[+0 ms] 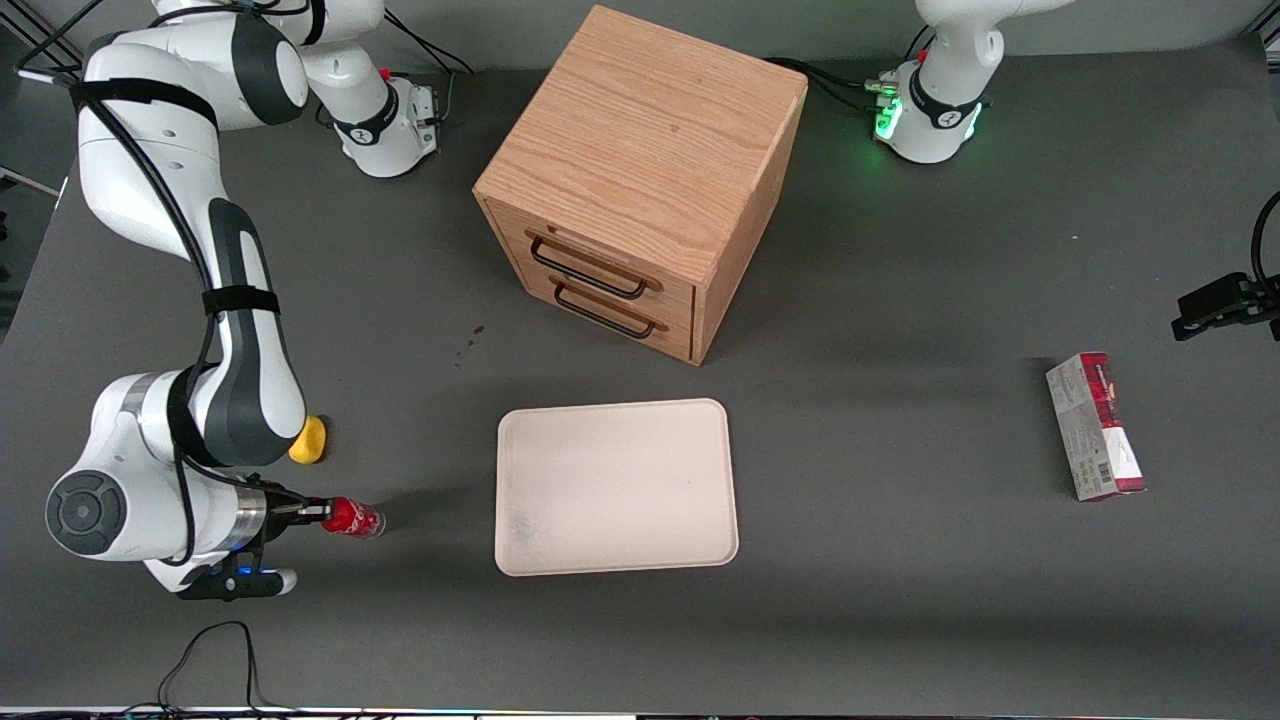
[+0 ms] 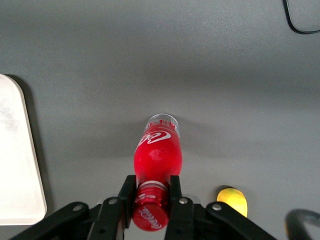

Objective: Place coke bottle on tray
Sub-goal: 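Lift the bottle with the right gripper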

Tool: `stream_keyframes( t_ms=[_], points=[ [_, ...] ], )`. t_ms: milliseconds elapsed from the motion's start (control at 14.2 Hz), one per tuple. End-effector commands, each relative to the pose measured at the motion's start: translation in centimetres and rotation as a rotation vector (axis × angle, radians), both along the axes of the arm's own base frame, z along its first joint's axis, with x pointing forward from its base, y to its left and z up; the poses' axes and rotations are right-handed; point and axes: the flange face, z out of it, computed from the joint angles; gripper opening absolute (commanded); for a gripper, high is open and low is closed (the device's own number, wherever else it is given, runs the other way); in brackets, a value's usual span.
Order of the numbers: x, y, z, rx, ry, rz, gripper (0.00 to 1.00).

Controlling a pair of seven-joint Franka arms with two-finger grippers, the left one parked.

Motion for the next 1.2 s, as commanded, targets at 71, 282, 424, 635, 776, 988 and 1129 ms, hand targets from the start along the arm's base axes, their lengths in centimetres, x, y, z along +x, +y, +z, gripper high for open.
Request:
stream_keyframes(
  t_ms=[71, 282, 424, 635, 776, 988, 1129],
  points=[
    [-0.7, 0.1, 0.9, -0.004, 0.006, -0.006, 0.00],
    [-1.1, 0.1, 3.1, -0.003, 0.004, -0.021, 0.00],
    [-2.3, 0.1, 6.7, 0.000, 0.032, -0.019, 0.00],
    [-4.5, 0.0, 12.5, 0.006, 0.055, -0.020, 0.00],
    [-6.0, -0.4, 16.1, 0.003, 0.061, -0.021, 0.00],
    [-9.1, -1.1, 21.2, -0.033, 0.099, -0.008, 0.00],
    [-9.8, -1.1, 22.3, -0.032, 0.105, -0.007, 0.00]
  ],
)
